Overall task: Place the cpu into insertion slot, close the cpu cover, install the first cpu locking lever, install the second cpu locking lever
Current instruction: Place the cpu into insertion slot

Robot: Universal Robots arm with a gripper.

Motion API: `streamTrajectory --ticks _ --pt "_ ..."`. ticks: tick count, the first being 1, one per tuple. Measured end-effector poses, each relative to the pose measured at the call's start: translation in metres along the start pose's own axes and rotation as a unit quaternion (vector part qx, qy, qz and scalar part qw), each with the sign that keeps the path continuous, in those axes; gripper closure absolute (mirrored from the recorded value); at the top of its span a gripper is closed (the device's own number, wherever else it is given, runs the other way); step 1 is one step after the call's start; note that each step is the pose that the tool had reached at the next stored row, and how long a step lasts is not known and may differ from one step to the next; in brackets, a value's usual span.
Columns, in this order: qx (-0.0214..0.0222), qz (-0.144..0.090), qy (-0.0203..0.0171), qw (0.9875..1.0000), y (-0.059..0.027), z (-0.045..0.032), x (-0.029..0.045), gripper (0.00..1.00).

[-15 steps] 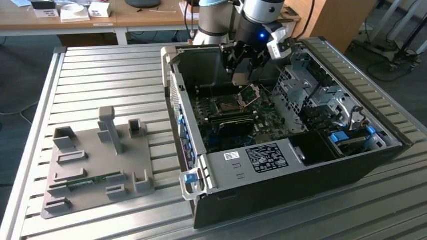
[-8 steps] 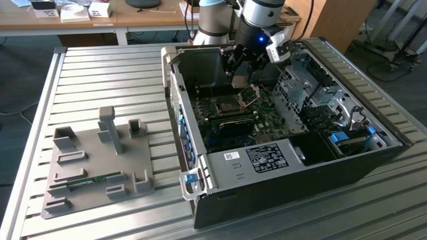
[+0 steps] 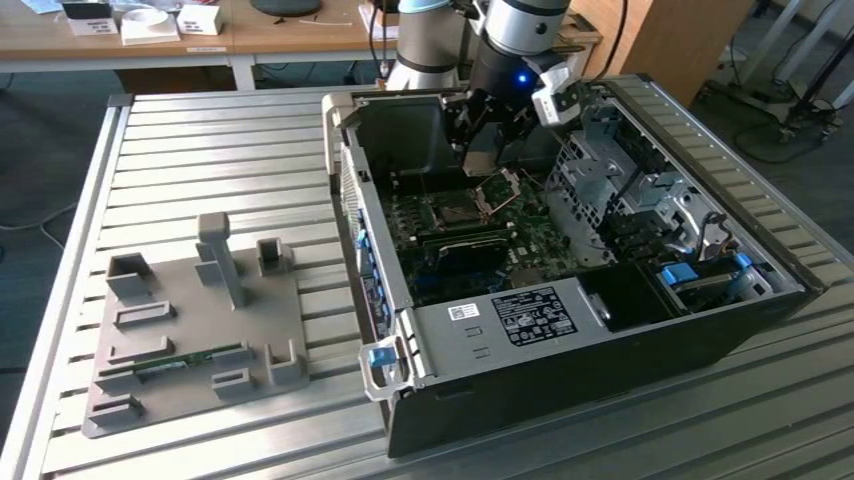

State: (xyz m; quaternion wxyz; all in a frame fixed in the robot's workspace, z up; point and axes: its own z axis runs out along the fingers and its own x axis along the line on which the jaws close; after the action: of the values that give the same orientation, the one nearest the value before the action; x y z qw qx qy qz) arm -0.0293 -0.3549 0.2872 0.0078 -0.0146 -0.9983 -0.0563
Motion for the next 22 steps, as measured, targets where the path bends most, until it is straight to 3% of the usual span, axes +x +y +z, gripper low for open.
streamTrajectory --ticks 6,11,17,22 --pt "-0.0004 0.03 -0.0033 0.9996 -0.0002 0.0015 0.0 0.46" --pt "-0.0012 0.074 -0.0083 0.9972 -0.0003 0.0027 0.0 0.46" --pt "-0.0021 0.127 -0.0143 0.9918 -0.0005 0.0041 0.0 0.46" --pt "-0.0029 0.171 -0.0193 0.985 -0.0006 0.005 -0.0001 0.46"
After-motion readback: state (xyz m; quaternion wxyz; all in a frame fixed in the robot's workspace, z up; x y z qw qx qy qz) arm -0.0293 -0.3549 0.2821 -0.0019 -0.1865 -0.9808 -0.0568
